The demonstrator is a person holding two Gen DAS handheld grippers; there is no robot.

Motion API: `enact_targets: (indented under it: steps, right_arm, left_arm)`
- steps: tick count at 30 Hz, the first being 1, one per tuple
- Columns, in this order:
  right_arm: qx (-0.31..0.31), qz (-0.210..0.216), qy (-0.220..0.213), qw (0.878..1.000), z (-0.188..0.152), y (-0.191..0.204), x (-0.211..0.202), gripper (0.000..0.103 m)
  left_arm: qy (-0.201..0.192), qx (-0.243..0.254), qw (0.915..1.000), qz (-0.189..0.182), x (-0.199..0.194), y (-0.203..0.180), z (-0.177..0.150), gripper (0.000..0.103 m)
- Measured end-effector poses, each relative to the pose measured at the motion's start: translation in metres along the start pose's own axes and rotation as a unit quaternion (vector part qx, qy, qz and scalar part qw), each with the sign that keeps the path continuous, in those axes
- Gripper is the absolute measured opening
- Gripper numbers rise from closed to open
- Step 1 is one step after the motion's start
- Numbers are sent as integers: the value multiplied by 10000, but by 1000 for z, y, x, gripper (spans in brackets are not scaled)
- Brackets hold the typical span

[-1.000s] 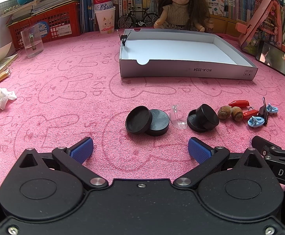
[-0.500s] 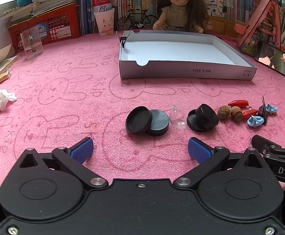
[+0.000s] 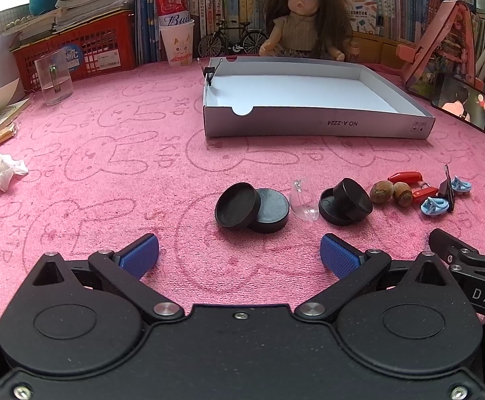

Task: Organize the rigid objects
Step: 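Grasp a black round lid with the left tool while the right tool grasps a blue hair clip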

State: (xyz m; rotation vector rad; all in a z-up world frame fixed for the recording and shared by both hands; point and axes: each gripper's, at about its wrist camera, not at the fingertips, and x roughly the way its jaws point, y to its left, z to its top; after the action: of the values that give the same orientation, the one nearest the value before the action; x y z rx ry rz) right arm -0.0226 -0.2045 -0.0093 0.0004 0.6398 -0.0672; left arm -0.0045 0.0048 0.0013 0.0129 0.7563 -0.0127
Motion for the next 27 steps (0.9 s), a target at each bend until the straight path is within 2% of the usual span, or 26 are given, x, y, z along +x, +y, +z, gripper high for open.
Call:
enact_targets:
  steps: [4, 6, 10, 12, 15, 20, 23, 27]
  right_arm:
    - [0, 141, 1, 9999, 1, -2, -1, 103]
    - [2, 234, -43, 9997, 1, -1, -4, 101]
    - [-72, 470, -182, 9987, 3, 5, -8, 95]
    - [-148, 603, -250, 9978, 5, 8, -10, 91]
    - [-210, 761, -368, 9962, 9, 11, -12, 80]
    - [-236, 1027, -282, 9940, 12, 13, -9, 56]
    - [-133, 1061, -184, 9941, 13, 10, -3, 52]
    - [-75, 1083, -174, 9939, 15, 6, 1, 52]
  left_arm:
    - [42, -52, 9999, -116, 0, 3, 3, 98]
    - [-54, -59, 9998, -174, -3, 7, 5, 83]
    - [-182, -93, 9992, -331, -9, 14, 4, 65]
    - [-250, -146, 9988, -401, -11, 18, 3, 47]
    - [-311, -290, 9978, -501, -13, 25, 3, 38]
    - [-425, -349, 9971, -521, -14, 31, 6, 34]
    - [-409, -381, 9970, -541, -12, 32, 7, 34]
    - [-408, -492, 9963, -576, -8, 34, 9, 34]
